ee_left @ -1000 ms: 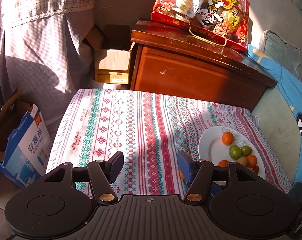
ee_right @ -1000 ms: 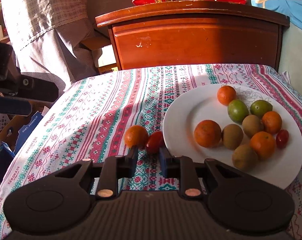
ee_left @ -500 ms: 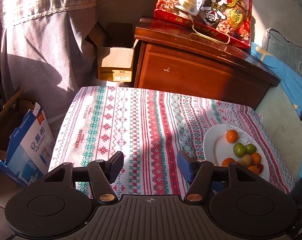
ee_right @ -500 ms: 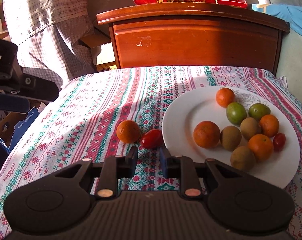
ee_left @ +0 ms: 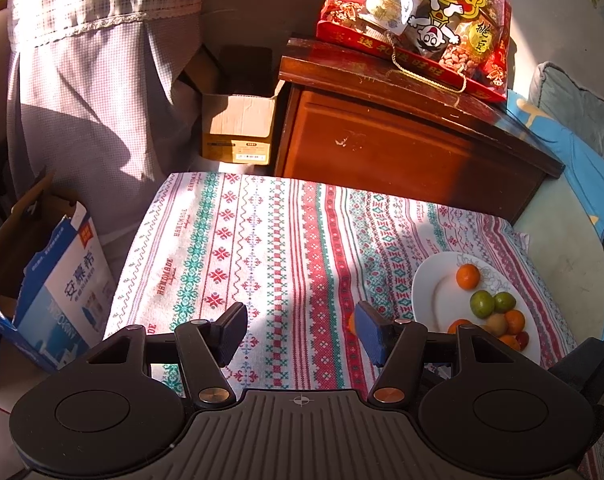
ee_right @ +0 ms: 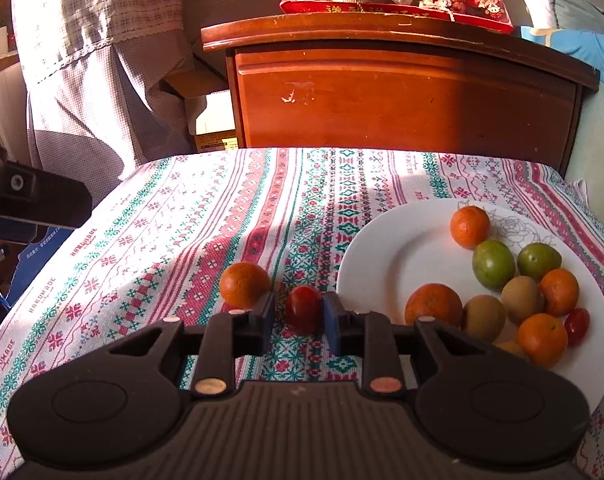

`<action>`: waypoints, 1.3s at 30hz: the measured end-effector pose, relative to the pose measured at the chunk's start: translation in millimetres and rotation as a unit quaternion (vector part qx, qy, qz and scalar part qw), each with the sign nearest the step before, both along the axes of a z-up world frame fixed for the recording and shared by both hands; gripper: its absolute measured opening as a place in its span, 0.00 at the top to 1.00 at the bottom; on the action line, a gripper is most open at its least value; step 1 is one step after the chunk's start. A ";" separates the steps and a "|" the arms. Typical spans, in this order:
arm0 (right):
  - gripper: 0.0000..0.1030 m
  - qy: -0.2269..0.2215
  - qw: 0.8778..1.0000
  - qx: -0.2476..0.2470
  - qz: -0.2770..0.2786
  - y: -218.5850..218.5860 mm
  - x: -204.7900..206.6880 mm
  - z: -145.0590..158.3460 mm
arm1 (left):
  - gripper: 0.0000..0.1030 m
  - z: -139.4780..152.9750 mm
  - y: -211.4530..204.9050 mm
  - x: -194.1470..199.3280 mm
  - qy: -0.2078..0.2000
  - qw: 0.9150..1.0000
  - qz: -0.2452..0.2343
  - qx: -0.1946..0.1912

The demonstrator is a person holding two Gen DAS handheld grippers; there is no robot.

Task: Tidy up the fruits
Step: 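Grasp a mandarin with the left tool while the right tool grasps a cherry tomato, then carry mandarin and tomato onto the white plate and open both tools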

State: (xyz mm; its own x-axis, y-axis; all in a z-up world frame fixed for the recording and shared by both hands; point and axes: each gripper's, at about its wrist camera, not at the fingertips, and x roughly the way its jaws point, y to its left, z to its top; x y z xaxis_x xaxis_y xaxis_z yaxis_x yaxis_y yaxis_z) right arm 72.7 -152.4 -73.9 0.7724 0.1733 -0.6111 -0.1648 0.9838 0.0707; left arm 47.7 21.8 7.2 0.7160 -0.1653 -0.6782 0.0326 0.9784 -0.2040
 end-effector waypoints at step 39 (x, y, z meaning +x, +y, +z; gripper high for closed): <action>0.83 0.047 0.990 0.135 -0.017 -95.7 -29.0 61.2 | 0.57 -60.8 -71.9 38.0 0.020 0.997 -0.058 0.035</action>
